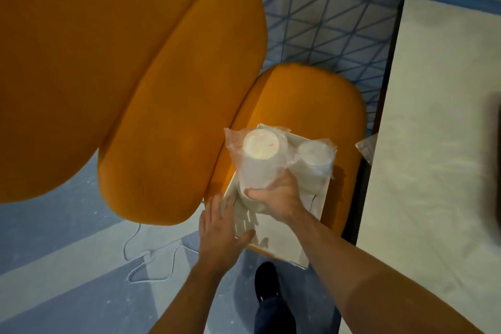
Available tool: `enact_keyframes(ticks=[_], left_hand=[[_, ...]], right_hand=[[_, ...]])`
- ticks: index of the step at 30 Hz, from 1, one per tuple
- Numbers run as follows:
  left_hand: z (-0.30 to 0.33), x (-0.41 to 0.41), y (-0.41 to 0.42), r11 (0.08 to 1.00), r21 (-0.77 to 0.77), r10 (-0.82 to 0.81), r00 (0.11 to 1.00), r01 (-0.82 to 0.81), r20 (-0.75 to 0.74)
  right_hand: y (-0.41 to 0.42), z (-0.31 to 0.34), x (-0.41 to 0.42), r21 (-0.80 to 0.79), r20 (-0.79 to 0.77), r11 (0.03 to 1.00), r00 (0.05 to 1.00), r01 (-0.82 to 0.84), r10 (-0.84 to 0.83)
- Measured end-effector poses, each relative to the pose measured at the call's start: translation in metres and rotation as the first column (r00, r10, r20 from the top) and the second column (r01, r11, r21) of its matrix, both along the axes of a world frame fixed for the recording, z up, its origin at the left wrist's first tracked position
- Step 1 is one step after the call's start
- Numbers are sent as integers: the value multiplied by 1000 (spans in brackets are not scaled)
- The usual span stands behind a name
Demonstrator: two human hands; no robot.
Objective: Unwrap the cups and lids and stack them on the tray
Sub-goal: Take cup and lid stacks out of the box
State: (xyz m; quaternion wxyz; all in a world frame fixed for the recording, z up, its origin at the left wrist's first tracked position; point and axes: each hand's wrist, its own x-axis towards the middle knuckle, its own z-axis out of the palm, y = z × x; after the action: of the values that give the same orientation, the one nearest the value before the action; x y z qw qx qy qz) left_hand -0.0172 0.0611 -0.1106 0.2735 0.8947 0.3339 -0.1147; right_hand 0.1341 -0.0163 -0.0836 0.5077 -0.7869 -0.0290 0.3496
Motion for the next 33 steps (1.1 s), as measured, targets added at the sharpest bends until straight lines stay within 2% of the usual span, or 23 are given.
enact_keyframes(ticks=[1, 3, 5, 8, 10, 14, 16, 18, 23, 28, 33], left_hand=[[5, 4, -1, 1000, -26, 19, 997, -17, 76], [18, 12, -1, 967, -215, 185, 958, -138, 218], [27, 22, 0, 852, -435, 422, 874, -292, 240], [43, 41, 4, 571, -674, 690, 719, -469, 85], [49, 51, 10, 408, -744, 778, 628, -530, -21], [73, 66, 5, 256, -875, 761, 643, -411, -80], [98, 75, -8, 250, -923, 722, 691, -293, -23], [121, 85, -26, 289, -937, 663, 747, -194, 50], [173, 107, -84, 348, -928, 587, 803, -131, 106], [218, 136, -167, 286, -956, 531, 840, -57, 109], [248, 156, -259, 352, -935, 365, 912, 53, 189]], right_hand=[[-2, 2, 0, -7, -22, 999, 998, 53, -53], [-7, 12, -1, -55, -47, 992, 992, 114, -117], [-15, 30, 1, -61, -74, 986, 985, 154, -158], [-34, 64, 5, 61, -89, 984, 983, 168, -162], [-44, 86, 5, 151, -91, 977, 986, 150, -138], [-70, 125, 9, 264, -56, 942, 978, 207, -200], [-86, 144, 13, 292, -17, 931, 975, 217, -221], [-106, 166, 19, 320, 2, 921, 972, 223, -236], [-175, 214, 34, 393, 66, 880, 946, 267, -317], [-265, 260, 48, 457, 129, 831, 901, 317, -415], [-367, 299, 60, 490, 171, 784, 840, 381, -515]])
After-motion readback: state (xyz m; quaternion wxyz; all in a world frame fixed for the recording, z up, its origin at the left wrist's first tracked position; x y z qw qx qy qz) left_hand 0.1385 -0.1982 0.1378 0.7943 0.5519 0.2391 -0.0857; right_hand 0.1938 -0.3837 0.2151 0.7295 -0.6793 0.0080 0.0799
